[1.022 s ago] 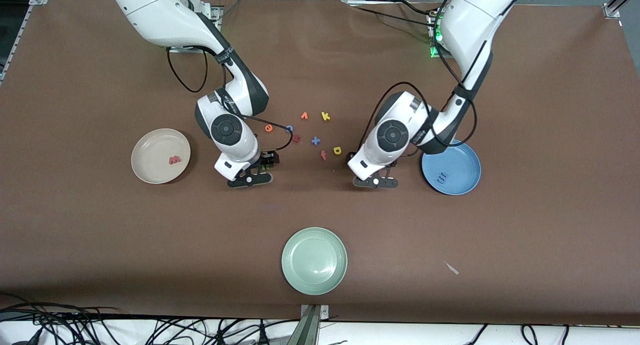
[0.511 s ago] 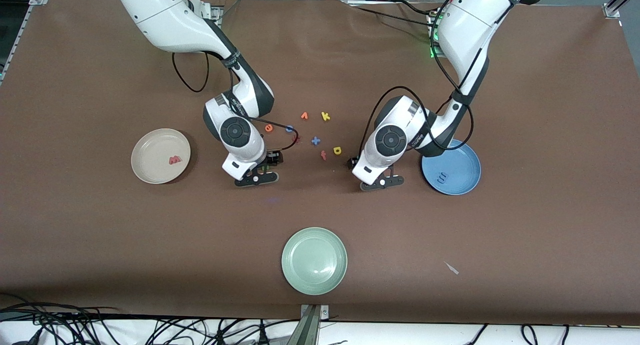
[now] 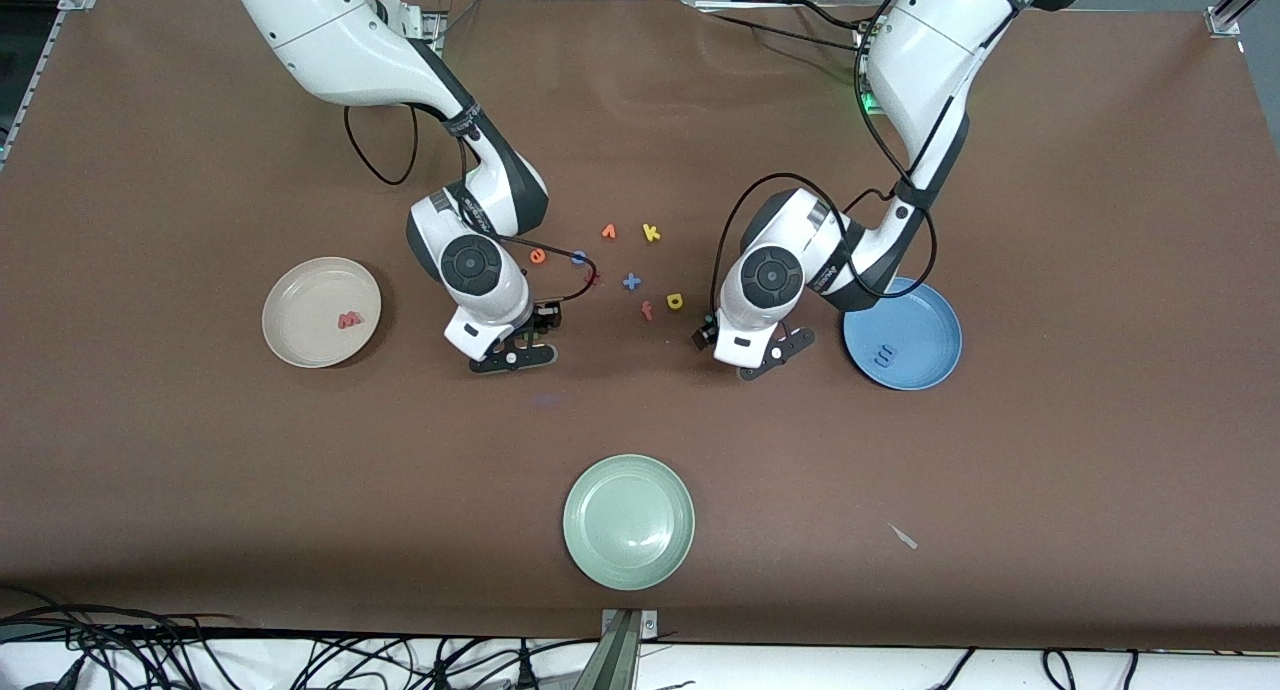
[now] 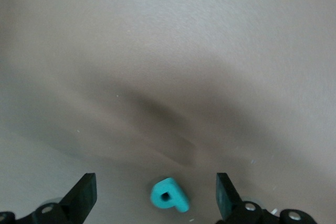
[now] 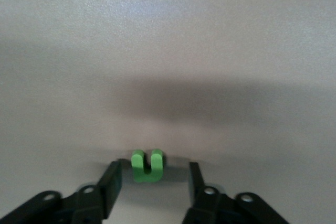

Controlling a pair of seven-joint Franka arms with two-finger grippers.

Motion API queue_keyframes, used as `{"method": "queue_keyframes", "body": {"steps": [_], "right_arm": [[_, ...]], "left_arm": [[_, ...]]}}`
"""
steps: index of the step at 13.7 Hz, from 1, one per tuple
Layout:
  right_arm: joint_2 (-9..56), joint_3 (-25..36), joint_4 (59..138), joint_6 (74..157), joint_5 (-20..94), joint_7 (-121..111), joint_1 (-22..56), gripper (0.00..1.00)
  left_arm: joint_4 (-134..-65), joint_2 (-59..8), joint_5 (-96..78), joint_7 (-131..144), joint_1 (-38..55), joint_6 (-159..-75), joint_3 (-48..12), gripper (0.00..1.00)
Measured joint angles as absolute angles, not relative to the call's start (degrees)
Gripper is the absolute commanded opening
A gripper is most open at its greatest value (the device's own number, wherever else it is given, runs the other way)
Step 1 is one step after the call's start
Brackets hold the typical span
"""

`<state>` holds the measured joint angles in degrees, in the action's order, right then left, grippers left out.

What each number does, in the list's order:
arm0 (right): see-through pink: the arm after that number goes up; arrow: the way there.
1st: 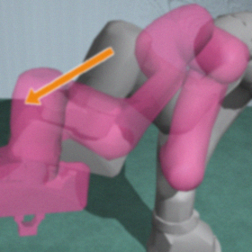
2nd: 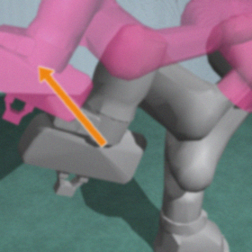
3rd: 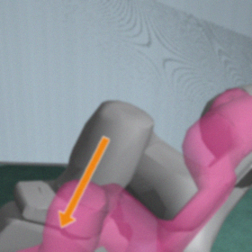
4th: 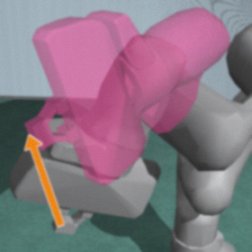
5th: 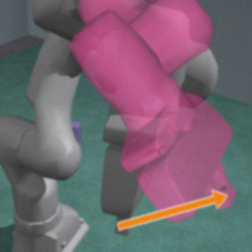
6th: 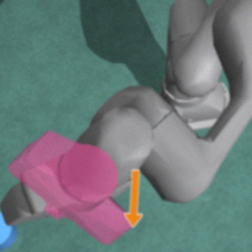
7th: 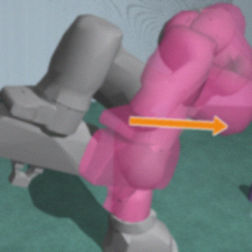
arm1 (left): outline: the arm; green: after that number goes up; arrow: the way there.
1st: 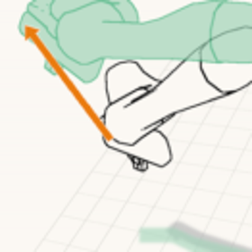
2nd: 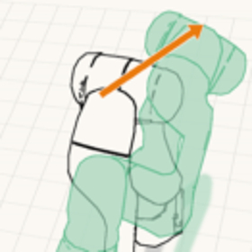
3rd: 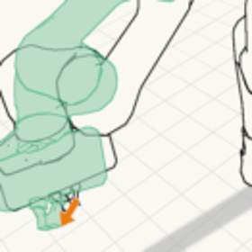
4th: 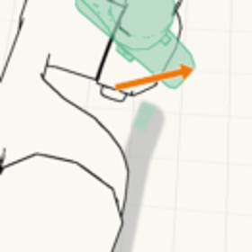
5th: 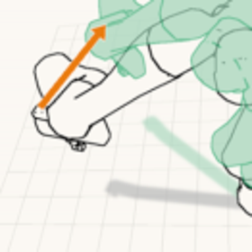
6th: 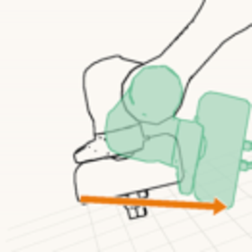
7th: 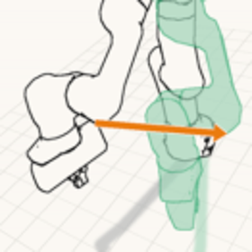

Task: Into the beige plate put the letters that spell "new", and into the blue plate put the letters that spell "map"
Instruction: 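Grasp the teal letter with the left gripper while the right gripper grasps green, then carry the teal letter to the blue plate while the right gripper carries green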

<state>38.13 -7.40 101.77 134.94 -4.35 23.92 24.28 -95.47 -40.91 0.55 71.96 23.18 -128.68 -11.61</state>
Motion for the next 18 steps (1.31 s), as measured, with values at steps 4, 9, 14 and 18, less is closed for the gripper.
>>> {"method": "queue_keyframes", "body": {"steps": [4,9,14,18], "right_arm": [[38.5,-7.4,101.8,135.3,-4.3,23.9,24.3,0.42],[38.4,-7.4,101.7,135.6,-4.3,23.9,24.3,0.24],[38.4,-7.4,101.7,135.5,-4.3,23.9,24.3,0.15],[38.2,-7.2,100.9,134.4,-4.3,23.8,24.3,0.13]], "left_arm": [[-95.5,-42.7,-1.0,79.2,24.5,-131.3,-12.0,0.95],[-95.5,-43.1,-1.3,80.0,24.6,-131.5,-12.1,0.72],[-95.4,-43.0,-1.3,80.2,25.1,-131.8,-12.3,0.53],[-95.4,-43.0,-2.1,80.3,25.1,-132.3,-12.2,0.22]]}}
